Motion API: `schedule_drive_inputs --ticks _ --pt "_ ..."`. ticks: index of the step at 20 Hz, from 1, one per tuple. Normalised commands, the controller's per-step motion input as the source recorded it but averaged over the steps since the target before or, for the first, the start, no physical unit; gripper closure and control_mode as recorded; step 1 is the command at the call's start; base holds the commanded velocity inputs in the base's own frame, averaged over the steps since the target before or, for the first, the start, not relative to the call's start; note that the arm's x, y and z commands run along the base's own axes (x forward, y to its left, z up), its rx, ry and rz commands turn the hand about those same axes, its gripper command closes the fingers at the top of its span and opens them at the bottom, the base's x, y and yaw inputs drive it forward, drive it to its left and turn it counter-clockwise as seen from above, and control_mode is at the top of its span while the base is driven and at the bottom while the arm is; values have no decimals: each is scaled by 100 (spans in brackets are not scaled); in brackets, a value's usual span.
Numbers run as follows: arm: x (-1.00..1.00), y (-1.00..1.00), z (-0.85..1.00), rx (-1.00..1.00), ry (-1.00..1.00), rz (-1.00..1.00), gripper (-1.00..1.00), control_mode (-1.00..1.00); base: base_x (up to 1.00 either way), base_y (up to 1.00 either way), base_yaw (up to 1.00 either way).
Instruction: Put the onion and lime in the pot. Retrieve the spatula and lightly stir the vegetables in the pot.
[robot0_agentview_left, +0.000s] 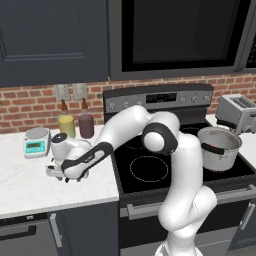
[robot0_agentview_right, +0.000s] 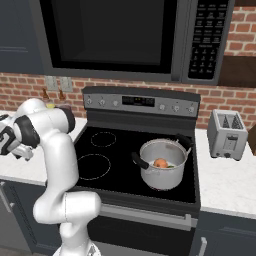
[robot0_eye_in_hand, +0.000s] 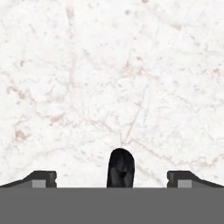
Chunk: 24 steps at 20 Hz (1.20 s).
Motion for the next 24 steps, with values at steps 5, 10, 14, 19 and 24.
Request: schedule_drive_inputs --ticks 5,10,14,19,24 --pt "25 6 -18 0 0 0 -100 -100 0 0 0" --pt "18 8 -37 0 0 0 100 -100 0 0 0" --pt "8 0 -36 0 6 0 100 -100 0 0 0" --pt "0 -1 -17 0 7 0 100 -100 0 0 0" --pt "-11 -25 8 4 -2 0 100 -100 0 0 0"
